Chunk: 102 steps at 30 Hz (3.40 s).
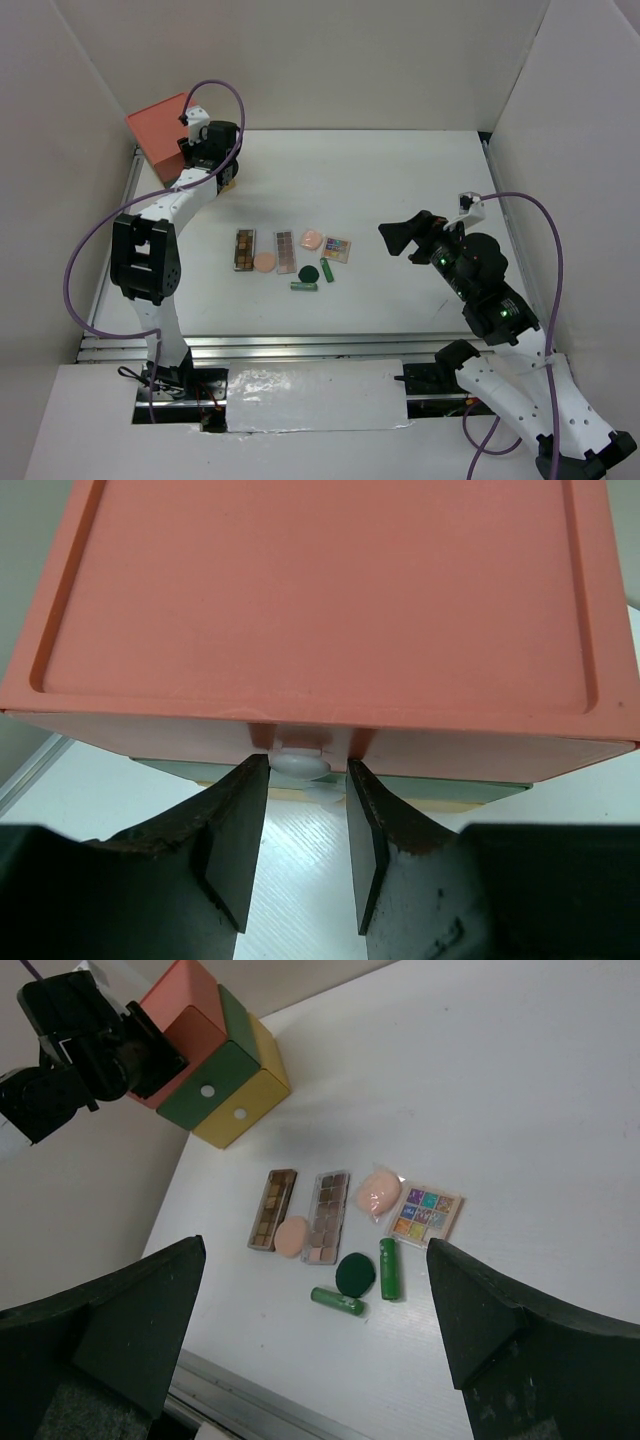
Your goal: Organize the makeup
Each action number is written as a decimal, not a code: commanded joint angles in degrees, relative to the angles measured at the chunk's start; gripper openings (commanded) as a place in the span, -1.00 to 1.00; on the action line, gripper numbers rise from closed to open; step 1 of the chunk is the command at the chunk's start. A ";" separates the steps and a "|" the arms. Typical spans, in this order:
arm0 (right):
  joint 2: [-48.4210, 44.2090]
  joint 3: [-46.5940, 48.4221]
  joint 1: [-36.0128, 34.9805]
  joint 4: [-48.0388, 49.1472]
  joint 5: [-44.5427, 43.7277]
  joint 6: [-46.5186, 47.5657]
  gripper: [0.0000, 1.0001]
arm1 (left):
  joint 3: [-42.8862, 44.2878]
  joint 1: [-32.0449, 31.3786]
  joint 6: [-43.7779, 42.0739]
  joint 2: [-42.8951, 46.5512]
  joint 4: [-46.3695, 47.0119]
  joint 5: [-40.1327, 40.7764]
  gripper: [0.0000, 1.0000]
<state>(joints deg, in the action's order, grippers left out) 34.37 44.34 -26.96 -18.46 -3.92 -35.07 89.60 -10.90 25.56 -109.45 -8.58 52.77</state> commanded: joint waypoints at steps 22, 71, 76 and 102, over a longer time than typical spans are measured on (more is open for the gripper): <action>0.61 0.05 0.24 2.73 -0.74 0.09 0.99 | -4.16 0.09 1.07 5.12 4.97 -1.18 -0.90; -2.38 -1.62 0.33 2.29 0.50 0.00 0.99 | -18.06 -17.57 12.32 24.63 -4.16 -3.55 0.99; -2.64 -1.80 0.24 2.64 0.41 0.09 1.00 | -18.59 -24.85 13.28 27.01 -9.17 -3.99 0.99; -2.55 -2.41 0.24 2.29 0.06 0.18 1.00 | -26.14 -39.99 16.80 16.55 -9.88 -28.33 0.59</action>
<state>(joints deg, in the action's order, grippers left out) 31.99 42.57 -26.96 -18.20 -3.66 -35.11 64.25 -50.30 42.17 -92.88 -19.29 27.33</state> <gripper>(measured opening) 0.997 0.799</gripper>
